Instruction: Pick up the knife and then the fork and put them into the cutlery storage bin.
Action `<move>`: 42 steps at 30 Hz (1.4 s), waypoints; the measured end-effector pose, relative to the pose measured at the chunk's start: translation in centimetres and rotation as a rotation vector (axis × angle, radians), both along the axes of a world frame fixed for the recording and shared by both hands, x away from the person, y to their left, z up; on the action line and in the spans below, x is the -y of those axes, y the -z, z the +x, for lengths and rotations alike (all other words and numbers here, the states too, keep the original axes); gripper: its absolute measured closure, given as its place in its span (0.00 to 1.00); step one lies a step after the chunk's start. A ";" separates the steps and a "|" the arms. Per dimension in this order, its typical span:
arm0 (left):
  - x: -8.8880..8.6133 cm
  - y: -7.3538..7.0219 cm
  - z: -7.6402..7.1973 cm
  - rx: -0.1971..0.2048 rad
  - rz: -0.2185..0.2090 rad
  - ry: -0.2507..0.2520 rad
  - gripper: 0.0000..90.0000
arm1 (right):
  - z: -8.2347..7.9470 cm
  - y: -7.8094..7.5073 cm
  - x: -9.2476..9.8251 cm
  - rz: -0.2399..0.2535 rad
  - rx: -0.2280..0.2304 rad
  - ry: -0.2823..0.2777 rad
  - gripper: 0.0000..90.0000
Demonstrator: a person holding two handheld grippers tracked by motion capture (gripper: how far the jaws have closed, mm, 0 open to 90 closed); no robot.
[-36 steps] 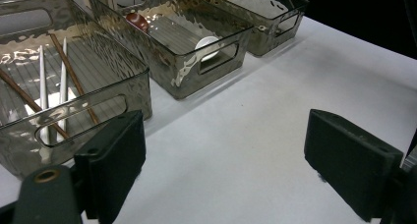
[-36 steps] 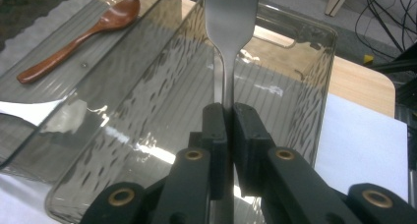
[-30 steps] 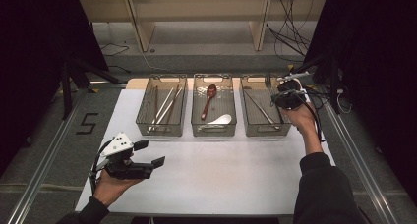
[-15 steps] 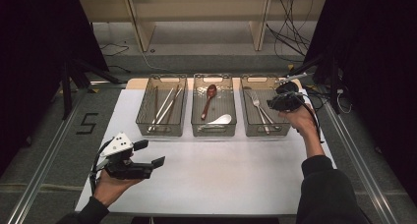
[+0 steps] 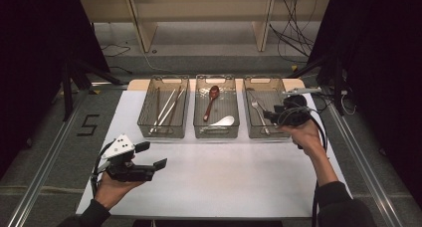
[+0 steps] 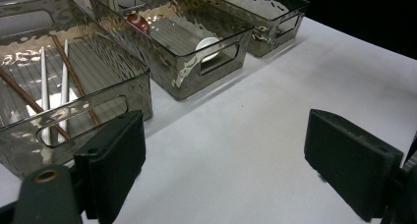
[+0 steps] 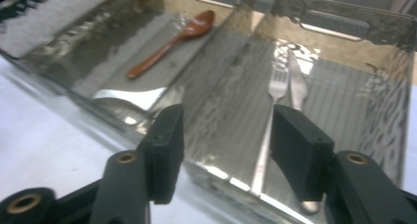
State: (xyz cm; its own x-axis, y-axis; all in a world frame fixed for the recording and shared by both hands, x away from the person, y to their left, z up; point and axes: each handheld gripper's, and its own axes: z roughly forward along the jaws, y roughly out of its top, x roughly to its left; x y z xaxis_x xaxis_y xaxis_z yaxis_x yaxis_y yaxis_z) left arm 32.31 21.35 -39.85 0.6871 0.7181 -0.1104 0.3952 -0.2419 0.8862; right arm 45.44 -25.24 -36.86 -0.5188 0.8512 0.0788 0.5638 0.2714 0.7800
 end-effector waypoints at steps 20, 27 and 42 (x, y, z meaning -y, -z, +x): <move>-0.1 0.1 0.0 -0.008 0.001 -0.007 0.17 | -6.7 1.4 -1.2 0.076 0.043 -0.080 0.44; -0.2 0.1 -0.2 -0.007 0.006 -0.012 0.17 | -8.6 2.1 -2.0 0.096 0.046 -0.122 0.43; 0.0 0.2 0.1 -0.021 -0.006 0.001 0.17 | -11.8 3.3 -2.1 0.126 0.040 -0.120 0.39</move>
State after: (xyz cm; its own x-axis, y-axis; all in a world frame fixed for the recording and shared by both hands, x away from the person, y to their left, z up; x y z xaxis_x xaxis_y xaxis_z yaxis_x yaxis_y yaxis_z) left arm 32.37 21.34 -40.05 0.6851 0.7168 -0.1294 0.4139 -0.2369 0.8790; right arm 33.60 -23.18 -40.17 -0.6212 0.7675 0.1581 0.5007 0.2336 0.8335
